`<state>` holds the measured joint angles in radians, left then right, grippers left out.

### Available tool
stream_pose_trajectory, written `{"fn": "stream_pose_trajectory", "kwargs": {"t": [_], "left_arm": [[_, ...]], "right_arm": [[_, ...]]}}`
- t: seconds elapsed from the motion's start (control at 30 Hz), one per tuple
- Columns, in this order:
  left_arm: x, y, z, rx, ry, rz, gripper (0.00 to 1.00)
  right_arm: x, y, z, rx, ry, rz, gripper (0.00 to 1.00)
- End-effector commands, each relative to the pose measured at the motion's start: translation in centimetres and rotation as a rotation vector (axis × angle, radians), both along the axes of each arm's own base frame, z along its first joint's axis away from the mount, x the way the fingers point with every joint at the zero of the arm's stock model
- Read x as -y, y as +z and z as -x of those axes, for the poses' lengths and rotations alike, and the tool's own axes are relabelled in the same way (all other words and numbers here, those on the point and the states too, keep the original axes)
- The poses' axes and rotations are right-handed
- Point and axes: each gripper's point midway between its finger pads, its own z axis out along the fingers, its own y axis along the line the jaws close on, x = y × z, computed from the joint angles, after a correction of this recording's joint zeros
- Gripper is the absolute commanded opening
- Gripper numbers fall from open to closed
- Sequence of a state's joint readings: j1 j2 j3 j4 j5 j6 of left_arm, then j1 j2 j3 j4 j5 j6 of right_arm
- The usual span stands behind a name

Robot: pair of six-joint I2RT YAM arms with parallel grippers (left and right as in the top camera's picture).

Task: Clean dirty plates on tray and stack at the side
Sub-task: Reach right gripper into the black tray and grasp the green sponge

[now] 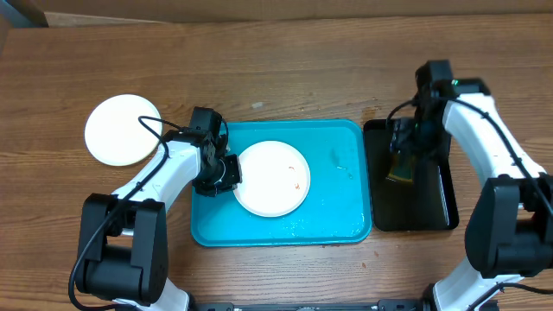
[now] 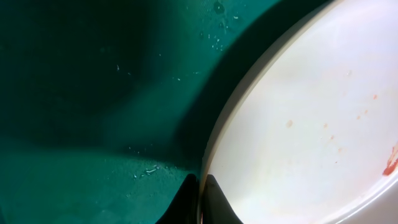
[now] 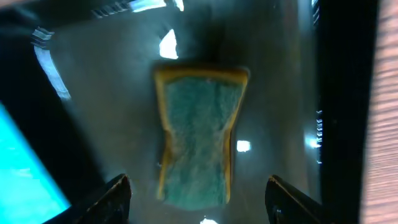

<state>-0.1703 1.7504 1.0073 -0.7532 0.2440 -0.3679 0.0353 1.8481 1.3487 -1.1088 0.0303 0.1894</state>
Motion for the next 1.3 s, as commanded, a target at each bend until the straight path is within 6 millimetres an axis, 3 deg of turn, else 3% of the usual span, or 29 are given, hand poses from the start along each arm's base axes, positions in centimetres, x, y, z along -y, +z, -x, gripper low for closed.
{"fn": "stream_pose_trajectory", "kwargs": {"t": [0.0,0.1,0.2,0.23,0.33,0.37,0.4,0.47,0.5,0.57,0.73,0.97,1.17,1.2,1.23,1.27], "left_arm": [[0.2,0.2,0.0,0.003,0.004,0.013,0.04],[0.2,0.2,-0.1,0.004,0.004,0.013,0.04],[0.2,0.2,-0.1,0.005,0.005,0.014,0.04],[0.2,0.2,-0.1,0.005,0.005,0.013,0.04],[0.2,0.2,-0.1,0.004,0.004,0.014,0.05],[0.2,0.2,-0.1,0.004,0.005,0.014,0.05],[0.2,0.2,-0.1,0.004,0.005,0.014,0.06],[0.2,0.2,-0.1,0.004,0.005,0.013,0.06],[0.2,0.2,-0.1,0.004,0.005,0.013,0.07],[0.2,0.2,-0.1,0.004,0.005,0.013,0.08],[0.2,0.2,-0.1,0.004,0.005,0.013,0.09],[0.2,0.2,0.0,0.0,0.005,0.013,0.09],[0.2,0.2,0.1,-0.004,0.005,0.012,0.09],[0.2,0.2,0.1,-0.004,0.005,0.012,0.09],[0.2,0.2,0.1,-0.004,0.005,0.012,0.09],[0.2,0.2,0.1,-0.004,0.005,0.012,0.09]], "right_arm": [[0.2,-2.3,1.6,-0.031,-0.018,0.017,0.7],[-0.3,-4.3,2.6,-0.038,-0.017,-0.016,0.7],[-0.8,-5.5,3.1,-0.035,-0.017,-0.044,0.62],[-0.8,-5.7,3.2,-0.034,-0.017,-0.047,0.54],[-0.8,-5.9,3.4,-0.038,-0.016,-0.047,0.06],[-0.8,-5.9,3.5,-0.041,-0.016,-0.047,0.04],[-0.8,-5.9,3.5,-0.041,-0.016,-0.046,0.05],[-0.8,-5.9,3.5,-0.042,-0.017,-0.046,0.43],[-0.8,-5.9,3.6,-0.045,-0.017,-0.046,0.55],[-0.8,-5.9,3.6,-0.045,-0.017,-0.046,0.62],[-0.8,-5.8,2.9,-0.021,-0.011,-0.046,0.62],[-0.9,-4.2,-0.5,0.089,-0.007,-0.05,0.63],[-0.9,-4.0,-0.9,0.103,-0.007,-0.051,0.63],[-0.9,-4.0,-0.9,0.102,-0.007,-0.051,0.61],[-0.9,-4.0,-0.9,0.101,-0.007,-0.051,0.49],[-0.9,-4.0,-0.9,0.101,-0.006,-0.051,0.22]]}}
